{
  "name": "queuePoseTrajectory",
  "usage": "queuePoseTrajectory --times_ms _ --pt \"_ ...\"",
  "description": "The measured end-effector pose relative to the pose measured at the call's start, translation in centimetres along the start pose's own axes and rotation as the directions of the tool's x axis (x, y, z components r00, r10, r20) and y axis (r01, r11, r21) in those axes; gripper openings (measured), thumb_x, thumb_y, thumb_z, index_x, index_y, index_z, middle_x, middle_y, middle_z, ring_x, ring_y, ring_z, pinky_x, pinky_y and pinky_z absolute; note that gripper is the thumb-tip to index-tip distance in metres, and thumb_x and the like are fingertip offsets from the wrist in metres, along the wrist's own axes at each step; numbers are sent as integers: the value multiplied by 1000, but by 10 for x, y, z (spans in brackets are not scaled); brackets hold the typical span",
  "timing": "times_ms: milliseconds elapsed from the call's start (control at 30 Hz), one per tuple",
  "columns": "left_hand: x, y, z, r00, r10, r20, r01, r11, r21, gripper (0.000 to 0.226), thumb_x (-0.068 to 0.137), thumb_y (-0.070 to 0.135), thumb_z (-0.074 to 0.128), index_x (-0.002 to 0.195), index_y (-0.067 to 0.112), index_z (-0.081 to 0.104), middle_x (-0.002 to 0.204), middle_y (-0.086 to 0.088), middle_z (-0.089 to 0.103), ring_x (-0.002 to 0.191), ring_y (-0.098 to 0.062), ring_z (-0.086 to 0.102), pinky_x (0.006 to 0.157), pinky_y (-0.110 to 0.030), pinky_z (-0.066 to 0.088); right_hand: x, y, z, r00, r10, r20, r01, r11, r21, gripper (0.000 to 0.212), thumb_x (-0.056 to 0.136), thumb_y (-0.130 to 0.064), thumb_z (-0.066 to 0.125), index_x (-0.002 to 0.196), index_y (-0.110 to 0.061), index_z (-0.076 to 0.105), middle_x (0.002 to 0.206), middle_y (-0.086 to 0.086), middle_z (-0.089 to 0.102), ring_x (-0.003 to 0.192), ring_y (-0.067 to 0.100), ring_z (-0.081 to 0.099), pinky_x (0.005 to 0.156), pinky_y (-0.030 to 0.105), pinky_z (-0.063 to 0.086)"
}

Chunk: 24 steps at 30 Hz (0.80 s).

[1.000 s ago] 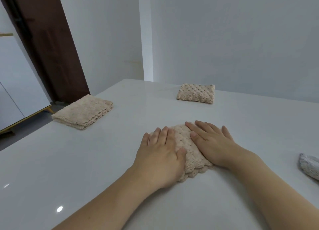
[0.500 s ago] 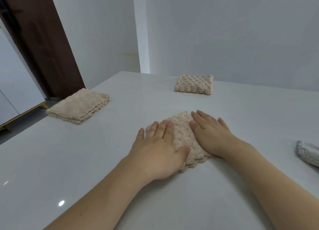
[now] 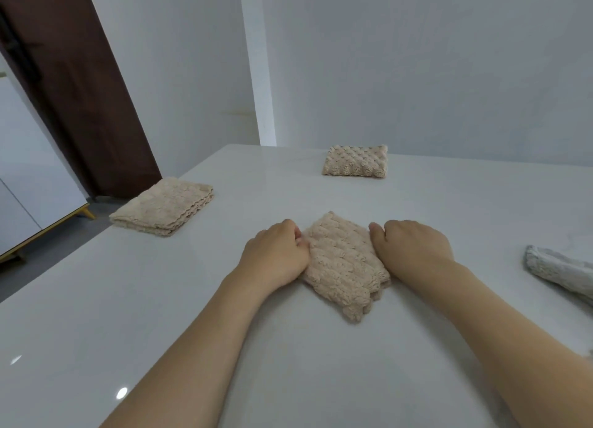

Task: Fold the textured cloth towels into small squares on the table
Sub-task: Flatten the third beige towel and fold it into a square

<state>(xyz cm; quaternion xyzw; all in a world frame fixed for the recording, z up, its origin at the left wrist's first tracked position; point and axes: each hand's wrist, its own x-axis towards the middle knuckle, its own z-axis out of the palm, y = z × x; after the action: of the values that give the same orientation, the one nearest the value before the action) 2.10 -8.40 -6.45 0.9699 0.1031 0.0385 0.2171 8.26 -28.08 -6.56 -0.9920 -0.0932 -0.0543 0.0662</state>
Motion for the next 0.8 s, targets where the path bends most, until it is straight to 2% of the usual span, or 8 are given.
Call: queuePoseTrajectory --times_ms 67,133,200,300,400,600,700,800 --pt "-9 -3 -9 996 -24 86 27 999 -29 16 92 32 49 86 18 54 85 5 60 78 -17 55 69 -32 41 -5 -2 -2 998 -57 9 57 998 5 47 103 -40 22 68 -18 45 88 6 62 80 25 53 68 33 40" --pt "-21 -6 -19 982 -61 181 67 997 -30 18 88 29 55 76 18 49 72 0 52 64 -19 47 60 -30 34 -14 -9 -8 991 -123 50 123 992 10 45 104 -35 24 66 -18 42 82 3 55 81 23 52 70 34 45" --pt "-36 -11 -29 956 -99 275 112 993 -29 22 87 31 61 72 17 52 68 -4 51 59 -21 47 58 -28 34 -25 -18 -10 979 -195 58 194 981 24 43 104 -34 24 71 -17 46 82 2 55 82 21 54 72 35 47" --pt "-57 -21 -43 911 -127 391 166 984 -69 23 82 30 71 71 13 62 66 -6 58 55 -22 51 54 -24 37 -44 -29 -12 963 -256 82 254 967 32 47 103 -44 24 75 -18 51 79 -1 58 77 19 56 68 34 45" --pt "-74 -27 -53 880 -125 458 189 977 -97 22 78 22 75 66 14 60 60 -5 55 48 -19 45 47 -20 32 -59 -36 -15 949 -285 131 282 958 46 48 102 -47 26 75 -17 52 79 0 59 76 19 57 67 34 46" --pt "-108 -42 -69 839 -74 538 140 987 -83 33 75 19 79 52 17 55 53 -1 52 53 -18 42 52 -25 30 -93 -51 -20 921 -339 193 337 940 42 47 101 -48 29 70 -19 48 78 -1 58 76 19 58 67 33 45" --pt "-122 -52 -75 809 -69 584 126 990 -57 35 74 20 80 50 18 53 52 0 51 50 -17 40 49 -24 28 -108 -59 -19 898 -394 197 393 918 44 47 101 -46 29 67 -18 46 72 -2 57 70 18 56 62 32 43" --pt "-132 -60 -81 781 -61 622 112 993 -44 32 72 23 81 52 18 56 55 0 51 53 -16 41 49 -23 29 -122 -59 -18 868 -460 188 453 888 78 47 99 -44 33 62 -17 40 60 -4 48 57 14 47 54 28 36"
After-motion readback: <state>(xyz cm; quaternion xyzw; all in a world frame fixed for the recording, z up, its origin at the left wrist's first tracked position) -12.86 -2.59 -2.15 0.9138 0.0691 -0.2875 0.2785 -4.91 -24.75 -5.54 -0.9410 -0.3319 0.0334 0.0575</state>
